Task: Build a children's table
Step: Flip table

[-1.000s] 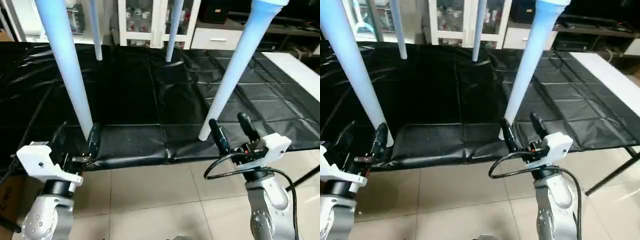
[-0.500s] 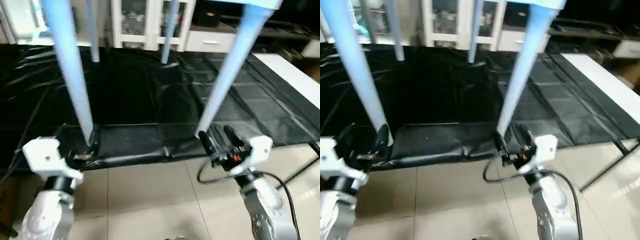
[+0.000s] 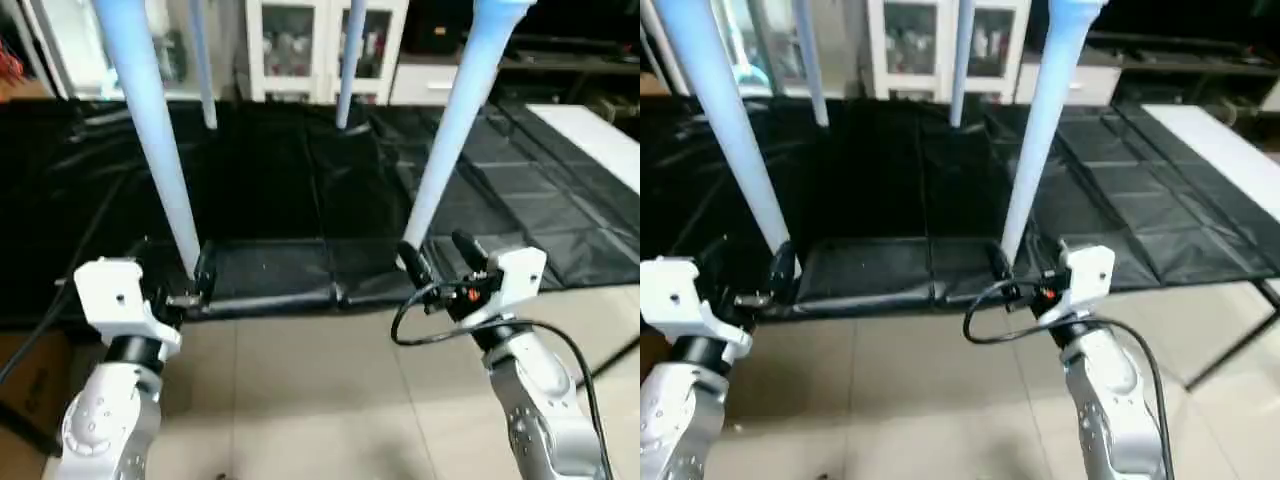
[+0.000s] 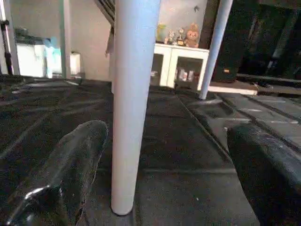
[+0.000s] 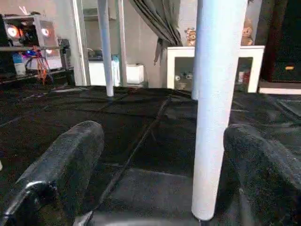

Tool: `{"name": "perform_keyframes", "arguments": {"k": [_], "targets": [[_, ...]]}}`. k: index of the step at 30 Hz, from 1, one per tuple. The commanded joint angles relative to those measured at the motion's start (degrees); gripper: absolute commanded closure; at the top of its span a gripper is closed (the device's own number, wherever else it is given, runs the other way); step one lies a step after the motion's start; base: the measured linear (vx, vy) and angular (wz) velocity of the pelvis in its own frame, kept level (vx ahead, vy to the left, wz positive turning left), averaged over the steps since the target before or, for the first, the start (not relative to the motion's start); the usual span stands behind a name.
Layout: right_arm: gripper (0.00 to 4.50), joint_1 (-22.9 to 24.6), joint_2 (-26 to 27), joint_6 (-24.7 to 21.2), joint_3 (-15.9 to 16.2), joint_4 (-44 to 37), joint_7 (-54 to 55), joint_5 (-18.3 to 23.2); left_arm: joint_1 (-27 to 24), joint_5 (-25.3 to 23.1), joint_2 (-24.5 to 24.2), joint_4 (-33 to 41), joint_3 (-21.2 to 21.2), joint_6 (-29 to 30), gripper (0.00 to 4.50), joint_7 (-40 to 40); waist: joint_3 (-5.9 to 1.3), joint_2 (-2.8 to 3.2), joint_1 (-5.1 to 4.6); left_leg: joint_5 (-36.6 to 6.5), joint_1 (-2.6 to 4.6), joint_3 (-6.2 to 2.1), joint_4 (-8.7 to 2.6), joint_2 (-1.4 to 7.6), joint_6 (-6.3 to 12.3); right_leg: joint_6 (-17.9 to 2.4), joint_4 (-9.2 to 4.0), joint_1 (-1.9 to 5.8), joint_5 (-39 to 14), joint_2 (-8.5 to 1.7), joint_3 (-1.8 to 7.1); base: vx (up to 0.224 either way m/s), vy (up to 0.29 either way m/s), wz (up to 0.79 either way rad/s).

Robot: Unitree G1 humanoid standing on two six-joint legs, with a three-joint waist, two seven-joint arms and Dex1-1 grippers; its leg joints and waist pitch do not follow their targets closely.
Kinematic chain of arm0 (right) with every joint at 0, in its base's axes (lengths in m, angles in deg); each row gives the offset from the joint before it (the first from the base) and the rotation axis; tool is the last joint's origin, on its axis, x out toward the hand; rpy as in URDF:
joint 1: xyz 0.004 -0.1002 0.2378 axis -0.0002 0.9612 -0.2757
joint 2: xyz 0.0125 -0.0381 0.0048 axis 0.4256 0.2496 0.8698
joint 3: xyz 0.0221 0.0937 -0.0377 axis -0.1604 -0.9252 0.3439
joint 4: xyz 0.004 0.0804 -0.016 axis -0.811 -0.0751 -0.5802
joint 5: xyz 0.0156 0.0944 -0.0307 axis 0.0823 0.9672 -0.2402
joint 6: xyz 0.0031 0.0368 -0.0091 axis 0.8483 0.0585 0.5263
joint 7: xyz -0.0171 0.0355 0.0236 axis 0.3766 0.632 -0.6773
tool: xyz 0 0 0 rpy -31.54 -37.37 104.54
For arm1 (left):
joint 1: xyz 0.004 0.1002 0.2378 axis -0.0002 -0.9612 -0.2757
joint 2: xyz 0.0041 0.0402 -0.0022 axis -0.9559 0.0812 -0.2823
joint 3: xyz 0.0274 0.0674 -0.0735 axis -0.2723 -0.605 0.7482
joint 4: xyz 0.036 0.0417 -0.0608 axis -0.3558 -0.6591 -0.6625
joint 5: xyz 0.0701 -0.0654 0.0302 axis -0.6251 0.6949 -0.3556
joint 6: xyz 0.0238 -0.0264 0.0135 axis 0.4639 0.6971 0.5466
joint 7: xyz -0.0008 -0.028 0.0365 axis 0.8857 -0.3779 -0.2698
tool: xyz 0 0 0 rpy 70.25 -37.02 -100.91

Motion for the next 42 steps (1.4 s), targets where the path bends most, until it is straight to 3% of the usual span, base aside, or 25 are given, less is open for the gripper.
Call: {"name": "perform_keyframes", "arguments": {"k": [1,3,5,6,8,10,13,17,19,21,22,23,24,25,27,28,29,31,32,33,34,35,36,39,42], "targets": [[0.0,-0.61,-0.55,0.3,-0.21,0.96,-0.06,-0.44,0.31,-0.91,0.05,-0.07,-0.36,0.68,0.02,-0.58,-2.08,0.19,-0.65,-19.28,0.51,0.47,-3.59,-0.35,1.11,-2.12,-8.68,0.34,-27.41,-2.96,1.74,-0.038,0.064,-0.07],[0.0,-0.76,-0.21,-0.35,-0.71,1.39,0.43,0.22,0.04,-1.03,0.24,-0.16,-0.28,0.36,0.02,-0.56,-1.12,0.7,-2.48,-35.65,3.61,-0.87,-3.84,-0.14,-1.38,2.92,-11.47,-0.43,-39.66,-2.81,-1.07,-0.048,0.069,-0.07],[0.0,-0.87,-0.1,-0.5,-1.21,1.79,0.81,0.31,-0.2,-1.25,0.38,-0.26,-0.27,0.16,0.02,-0.71,-0.83,1.52,-3.07,-40.75,2.82,-2.1,-5.95,0.87,-1.5,2.2,-10.87,1.54,-34.04,-2.57,-2.09,-0.05,0.078,-0.09],[0.0,-0.91,-0.18,-0.58,-1.28,1.92,0.66,0.45,-0.24,-1.29,0.39,-0.28,-0.33,0.12,0.02,-0.79,-0.9,2.21,-2.6,-45.47,-1.36,-3.29,-12.04,4.0,-0.22,-1.44,-1.1,6.87,-11.36,-2.47,-1.52,-0.08,0.071,-0.22],[0.0,-1.01,-0.59,-0.74,-1.25,2.54,-0.44,1.01,-0.03,-1.49,0.5,-0.48,-0.66,-0.1,0.02,-1.02,-0.97,0.9,-2.39,-38.79,-0.02,-1.32,-10.7,2.73,0.91,-2.96,-3.74,3.23,-9.6,-3.33,0.53,-0.089,0.03,-0.16],[0.0,-1.1,-0.61,-0.63,-1.3,2.77,-0.48,0.97,0.11,-1.66,0.56,-0.55,-0.84,-0.15,0.02,-1.03,-2.11,-1.2,-2.47,-18.91,0.25,0.5,-1.16,-2.19,2.39,-4.23,-11.96,-1.19,-28.41,-7.22,1.3,0.0,0.0,0.0],[0.0,-1.34,-0.64,-0.73,-1.41,2.99,-0.55,1.18,0.25,-2.05,0.6,-0.68,-0.92,-0.29,0.02,-1.01,-4.65,-0.39,-2.65,-3.3,-3.79,0.39,-2.22,-1.64,7.03,-6.75,-10.15,-1.55,-12.2,-3.92,-1.54,-0.044,0.01,-0.08],[0.0,-1.78,-0.54,-0.96,-1.36,3.3,-0.62,1.47,0.45,-2.32,0.46,-1.04,-0.9,-0.53,0.02,-1.03,-4.64,1.01,-3.97,-17.36,-5.74,0.25,-4.15,0.12,10.16,-3.76,-10.05,-3.55,-18.82,-2.22,-4.95,-0.12,0.05,-0.15],[0.0,-1.86,-0.58,-1.04,-1.26,3.33,-0.77,1.53,0.58,-2.25,0.48,-1.13,-0.96,-0.5,0.02,-1.09,-3.2,2.0,-2.05,-28.89,-9.65,-1.1,-13.37,6.6,10.15,0.67,7.82,0.26,-15.63,0.08,-4.9,-0.191,-0.008,-0.12],[0.0,-1.9,-0.68,-0.99,-1.12,3.4,-0.87,1.52,0.66,-2.43,0.71,-1.13,-0.97,-0.44,0.02,-1.04,-1.92,1.32,1.4,-39.65,-11.18,4.64,-15.16,5.8,3.94,0.59,11.84,1.55,-18.16,0.39,-3.42,-0.201,-0.055,0.04],[0.0,-1.89,-0.65,-0.92,-1.1,3.5,-0.89,1.5,0.65,-2.66,0.64,-1.17,-1.03,-0.46,0.02,-1.05,-3.91,-1.59,2.8,-28.17,-9.0,7.43,-4.36,2.31,0.41,4.2,7.89,-1.7,-31.33,-1.95,3.04,-0.052,-0.062,0.17],[0.0,-1.89,-0.63,-0.86,-1.08,3.57,-0.91,1.48,0.64,-2.81,0.6,-1.19,-1.07,-0.48,0.02,-1.05,-2.63,-3.13,0.78,-13.19,-3.58,1.27,17.27,-2.6,0.92,4.31,-11.05,-12.9,-59.54,-10.77,8.17,-0.052,-0.062,0.17],[0.0,-1.85,-0.56,-0.88,-1.02,3.73,-0.98,1.51,0.8,-3.29,0.5,-1.22,-1.22,0.08,0.02,-1.25,-2.52,-3.89,1.74,-12.45,-9.87,-0.85,16.57,-5.91,1.86,6.32,-7.66,-4.86,-49.39,-8.18,8.91,0.0,0.0,0.0],[0.0,-1.82,-0.53,-0.96,-0.98,3.81,-1.01,1.54,0.88,-3.38,0.55,-1.29,-1.28,0.29,0.02,-1.32,-2.36,-3.08,2.49,-15.41,-7.18,-1.1,15.25,-4.78,1.98,4.07,-7.31,-5.63,-45.74,-9.84,8.15,-0.069,0.041,0.12],[0.0,-1.79,-0.33,-1.63,-0.96,4.15,-0.89,1.68,1.43,-4.6,0.74,-2.04,-1.42,-0.02,0.02,-2.24,-2.97,-0.49,0.87,-24.29,2.36,-2.73,7.42,-2.36,5.16,-4.45,-6.2,-5.01,-32.01,-3.35,3.88,-0.148,0.046,0.26],[0.0,-1.78,-0.24,-1.86,-1.0,4.22,-0.86,1.72,1.59,-4.96,0.82,-2.32,-1.44,-0.31,0.02,-2.59,-2.96,1.36,0.27,-29.34,3.47,-5.32,3.09,1.64,5.53,-3.15,-3.73,-6.94,-27.71,-0.78,1.12,-0.308,0.035,0.29],[0.0,-1.85,-0.01,-3.08,-1.1,4.67,-0.02,1.62,2.35,-5.37,1.21,-3.01,-1.28,0.42,0.02,-3.67,-1.85,2.47,-0.31,-40.42,-2.07,-5.48,-6.78,7.96,5.63,-0.58,7.88,-2.56,-15.0,-0.64,-2.07,-0.308,0.035,0.29],[0.0,-1.92,0.27,-3.78,-1.1,5.3,0.79,1.42,3.37,-7.95,0.86,-3.57,-1.63,1.32,0.02,-5.32,-0.4,3.25,2.34,-56.13,-3.98,0.54,-10.01,3.9,2.1,-1.49,10.53,0.92,-9.98,0.4,-5.88,-0.279,0.047,0.18],[0.0,-1.95,0.35,-3.55,-0.93,5.6,0.92,1.18,3.96,-9.64,0.33,-3.85,-2.02,1.62,0.02,-5.85,-0.4,3.13,4.46,-58.68,-6.41,3.83,-10.37,2.87,-1.2,-0.29,11.84,5.1,-15.27,0.02,-5.16,-0.24,0.04,0.18],[0.0,-1.93,0.38,-3.33,-0.78,5.63,0.94,1.06,4.14,-9.56,0.41,-3.91,-1.93,1.66,0.02,-5.74,-2.65,0.8,4.67,-41.17,-4.43,6.0,-6.48,1.82,-5.14,1.4,9.43,5.82,-30.89,-2.41,-0.09,-0.174,0.0,0.13],[0.0,-1.92,0.43,-3.29,-0.7,5.57,1.0,1.03,4.22,-9.12,0.58,-3.99,-1.72,1.69,0.02,-5.58,-4.28,-3.63,2.5,-29.5,0.09,4.08,2.44,1.48,-5.78,5.5,3.13,2.24,-49.49,-8.0,2.84,-0.098,-0.069,0.08],[0.0,-1.91,0.48,-3.27,-0.67,5.52,1.04,1.01,4.26,-8.85,0.69,-4.03,-1.59,1.7,0.02,-5.5,-2.08,-3.62,2.83,-12.46,1.14,0.39,11.85,-1.64,-0.96,6.56,-7.88,-2.84,-63.23,-12.42,6.16,-0.098,-0.069,0.08],[0.0,-1.93,0.63,-2.92,-0.68,5.43,1.13,0.9,4.25,-8.23,0.85,-4.14,-1.35,1.37,0.02,-5.18,-0.97,-1.12,4.23,-1.11,-3.81,-3.7,9.68,-3.85,4.26,1.41,-8.38,4.42,-54.16,-10.81,9.1,0.0,0.0,0.0],[0.0,-2.13,0.77,-0.99,-0.93,5.32,1.55,-0.03,4.22,-7.66,0.94,-4.42,-0.84,0.47,0.02,-4.91,-1.07,0.65,2.7,-17.93,2.34,-5.06,-1.05,1.84,-1.56,-4.64,-3.17,1.4,-26.66,-4.49,3.95,-0.115,0.074,0.15],[0.0,-2.87,0.68,1.9,-2.22,5.82,3.6,-1.81,4.39,-8.16,0.79,-4.86,-0.76,0.09,0.02,-5.28,-1.86,2.23,-0.01,-20.05,2.09,-4.21,-5.0,2.22,0.58,-8.38,-4.22,4.88,-5.16,-5.93,3.11,-0.131,0.063,0.18]]}}
